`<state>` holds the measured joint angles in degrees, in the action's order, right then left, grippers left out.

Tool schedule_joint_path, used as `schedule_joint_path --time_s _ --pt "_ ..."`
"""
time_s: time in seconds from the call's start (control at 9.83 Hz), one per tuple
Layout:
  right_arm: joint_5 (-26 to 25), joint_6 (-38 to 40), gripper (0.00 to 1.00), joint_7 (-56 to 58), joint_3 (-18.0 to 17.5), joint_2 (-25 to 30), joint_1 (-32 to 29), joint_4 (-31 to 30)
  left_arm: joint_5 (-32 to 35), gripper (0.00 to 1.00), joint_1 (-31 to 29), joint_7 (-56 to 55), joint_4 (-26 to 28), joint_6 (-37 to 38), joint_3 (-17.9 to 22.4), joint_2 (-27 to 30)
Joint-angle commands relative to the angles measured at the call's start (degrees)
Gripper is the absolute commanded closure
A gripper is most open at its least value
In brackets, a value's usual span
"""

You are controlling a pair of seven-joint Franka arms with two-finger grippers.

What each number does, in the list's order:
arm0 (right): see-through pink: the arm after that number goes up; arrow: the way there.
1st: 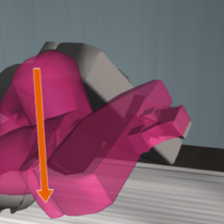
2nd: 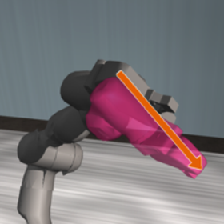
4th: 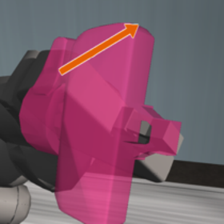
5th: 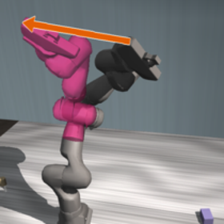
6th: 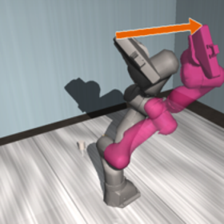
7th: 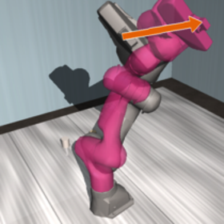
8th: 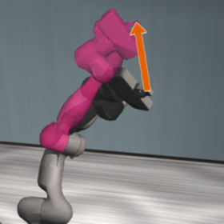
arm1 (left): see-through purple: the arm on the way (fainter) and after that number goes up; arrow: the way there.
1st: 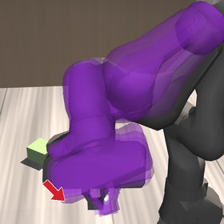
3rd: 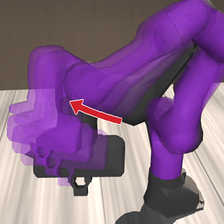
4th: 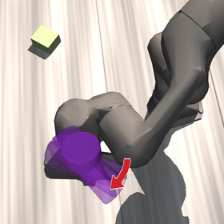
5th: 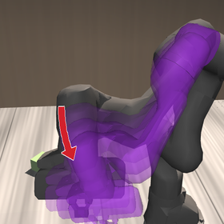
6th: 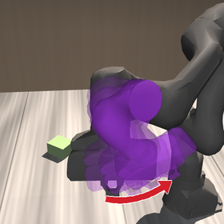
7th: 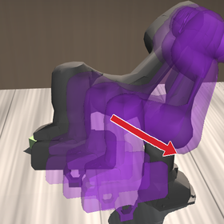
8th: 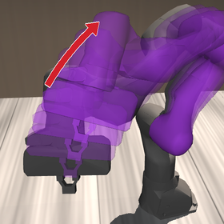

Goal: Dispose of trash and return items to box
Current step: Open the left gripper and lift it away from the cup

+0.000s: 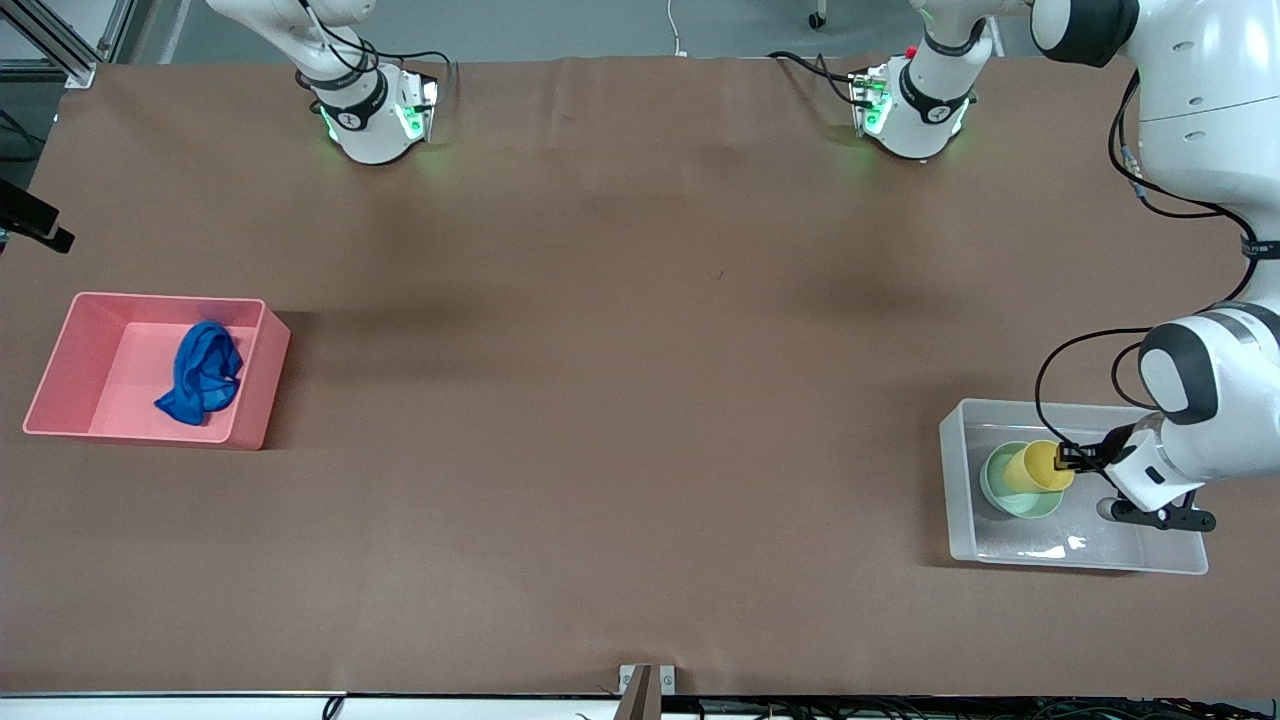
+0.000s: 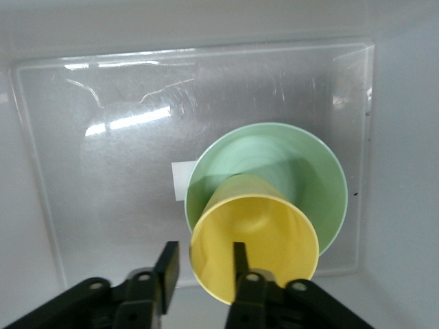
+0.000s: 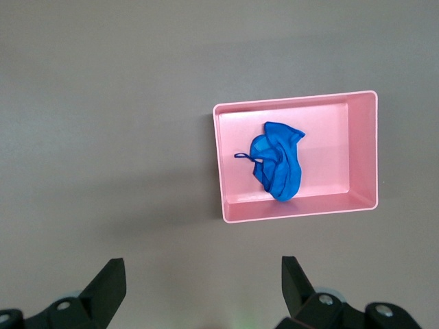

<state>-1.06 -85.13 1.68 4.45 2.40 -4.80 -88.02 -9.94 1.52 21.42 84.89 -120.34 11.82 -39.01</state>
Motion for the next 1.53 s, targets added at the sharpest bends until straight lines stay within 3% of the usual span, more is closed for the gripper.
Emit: schedule_joint_path --time_s 0.0,0.31,0.61,0.81,0.92,1.12,1.42 --pt "0.0 0.4 0.0 1.13 -0.23 -0.29 -0.39 2.68 -0.18 0.0 0.84 0.73 0.1 0.28 0.04 3.48" --pt "0.44 0.4 0.0 1.05 -0.23 -0.29 -0.21 2.59 2.37 0.0 0.76 0.21 5.0 0.99 -3.11 15.85" --pt "0.44 0.4 0.0 1.05 -0.23 -0.29 -0.39 2.59 9.73 0.0 0.15 -11.97 22.98 0.99 -10.3 36.39" --pt "0.44 0.49 0.0 1.05 -0.23 -0.29 -0.3 2.59 10.29 0.0 0.06 -17.71 31.88 2.82 -12.78 47.84" --pt "0.44 0.49 0.0 1.05 -0.23 -0.29 -0.3 2.59 10.2 0.0 0.06 -18.16 31.75 6.49 -12.87 49.63" --pt "0.44 0.49 0.0 1.05 -0.23 -0.29 -0.39 2.59 10.37 0.0 0.41 -17.55 21.95 14.48 -12.96 47.02" --pt "0.44 0.58 0.0 1.05 -0.23 -0.29 -0.39 2.59 10.46 0.0 0.58 -17.99 0.09 31.42 -12.96 36.85"
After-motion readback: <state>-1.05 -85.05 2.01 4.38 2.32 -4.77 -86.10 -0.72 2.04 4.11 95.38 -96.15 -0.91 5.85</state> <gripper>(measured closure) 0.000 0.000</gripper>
